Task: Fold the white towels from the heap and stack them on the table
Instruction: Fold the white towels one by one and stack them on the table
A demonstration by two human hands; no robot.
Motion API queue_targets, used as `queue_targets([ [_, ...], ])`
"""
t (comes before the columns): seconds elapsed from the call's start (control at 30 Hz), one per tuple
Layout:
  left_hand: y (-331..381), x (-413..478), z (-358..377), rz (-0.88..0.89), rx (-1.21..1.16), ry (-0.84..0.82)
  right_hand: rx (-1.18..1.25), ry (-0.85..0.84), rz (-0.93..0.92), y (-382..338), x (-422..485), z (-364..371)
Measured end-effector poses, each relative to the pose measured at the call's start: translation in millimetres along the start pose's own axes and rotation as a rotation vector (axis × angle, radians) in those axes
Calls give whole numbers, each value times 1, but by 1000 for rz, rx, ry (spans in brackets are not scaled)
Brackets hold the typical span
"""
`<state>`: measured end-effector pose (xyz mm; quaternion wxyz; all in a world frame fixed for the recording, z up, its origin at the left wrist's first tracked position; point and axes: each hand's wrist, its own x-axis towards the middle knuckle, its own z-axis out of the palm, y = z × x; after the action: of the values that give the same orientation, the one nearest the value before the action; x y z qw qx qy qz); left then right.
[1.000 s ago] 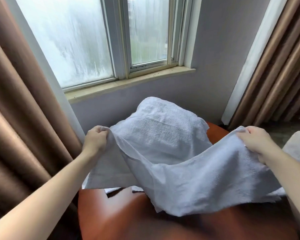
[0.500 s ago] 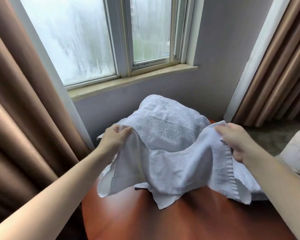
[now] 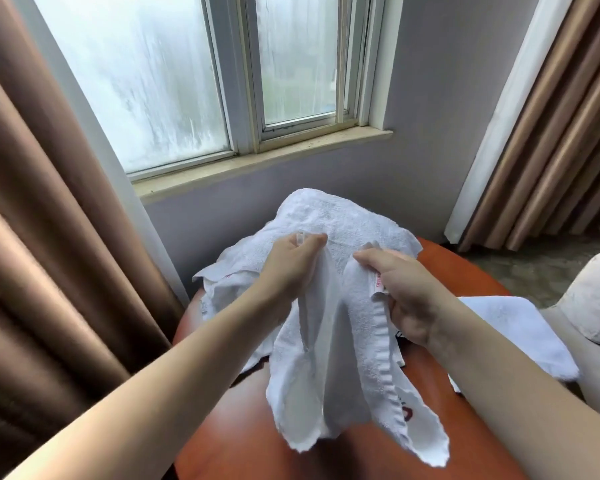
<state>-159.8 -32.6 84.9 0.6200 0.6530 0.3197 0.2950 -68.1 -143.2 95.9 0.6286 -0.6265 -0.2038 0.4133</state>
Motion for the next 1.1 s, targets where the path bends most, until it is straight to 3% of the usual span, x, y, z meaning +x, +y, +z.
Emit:
queue_targets([
  [0.17,5,-15,5,-6,-38,-203,-26,-3,-58,1,-3,13],
  [0.37,3,-23,-1,90,-31,-241,-43,59,-161,1,-7,14],
  [0.6,0,-24,-2,140,-115,-262,-224,30,-547,7,-17,20],
  [0.83,-4,-24,1,107,-246,-261,-533,19,-788,27,-10,14],
  [0.9,-3,-22,1,81,-298,-242,-515,-23,-811,34,-9,14],
  [1.0,-3,-16,-6,111,-267,-210,-270,-67,-730,34,-6,10],
  [1.1,1,-10,-17,161,-174,-244,-288,101,-615,31,5,-11],
])
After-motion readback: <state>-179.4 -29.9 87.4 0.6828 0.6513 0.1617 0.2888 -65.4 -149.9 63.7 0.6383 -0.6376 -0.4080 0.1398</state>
